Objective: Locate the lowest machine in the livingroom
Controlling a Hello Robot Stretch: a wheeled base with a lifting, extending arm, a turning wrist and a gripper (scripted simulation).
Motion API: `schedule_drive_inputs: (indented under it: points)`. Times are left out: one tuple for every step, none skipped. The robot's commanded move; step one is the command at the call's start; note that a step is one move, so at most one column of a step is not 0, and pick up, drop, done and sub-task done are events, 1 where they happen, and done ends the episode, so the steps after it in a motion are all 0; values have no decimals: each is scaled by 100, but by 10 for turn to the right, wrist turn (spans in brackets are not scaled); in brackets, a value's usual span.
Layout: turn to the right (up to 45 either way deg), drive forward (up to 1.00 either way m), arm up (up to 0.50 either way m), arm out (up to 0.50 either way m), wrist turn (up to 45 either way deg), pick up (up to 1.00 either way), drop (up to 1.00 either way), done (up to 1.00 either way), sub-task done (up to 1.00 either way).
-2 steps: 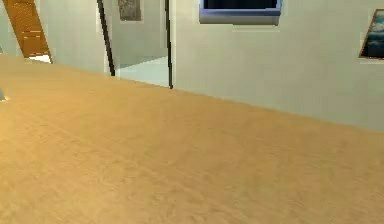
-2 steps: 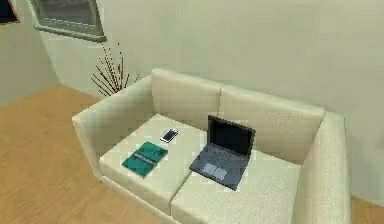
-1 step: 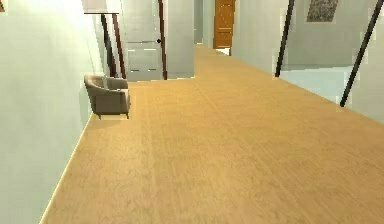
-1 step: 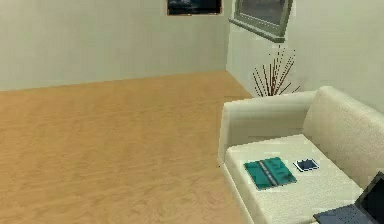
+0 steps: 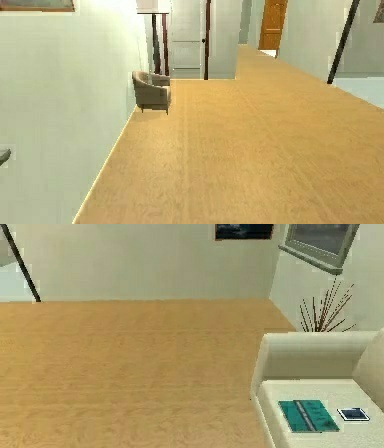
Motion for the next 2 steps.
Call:
schedule_drive_inputs:
  points:
    - [0, 5, 0, 0, 0, 0, 0, 0, 0]
    - [180, 0, 0, 0, 0, 0, 0, 0, 0]
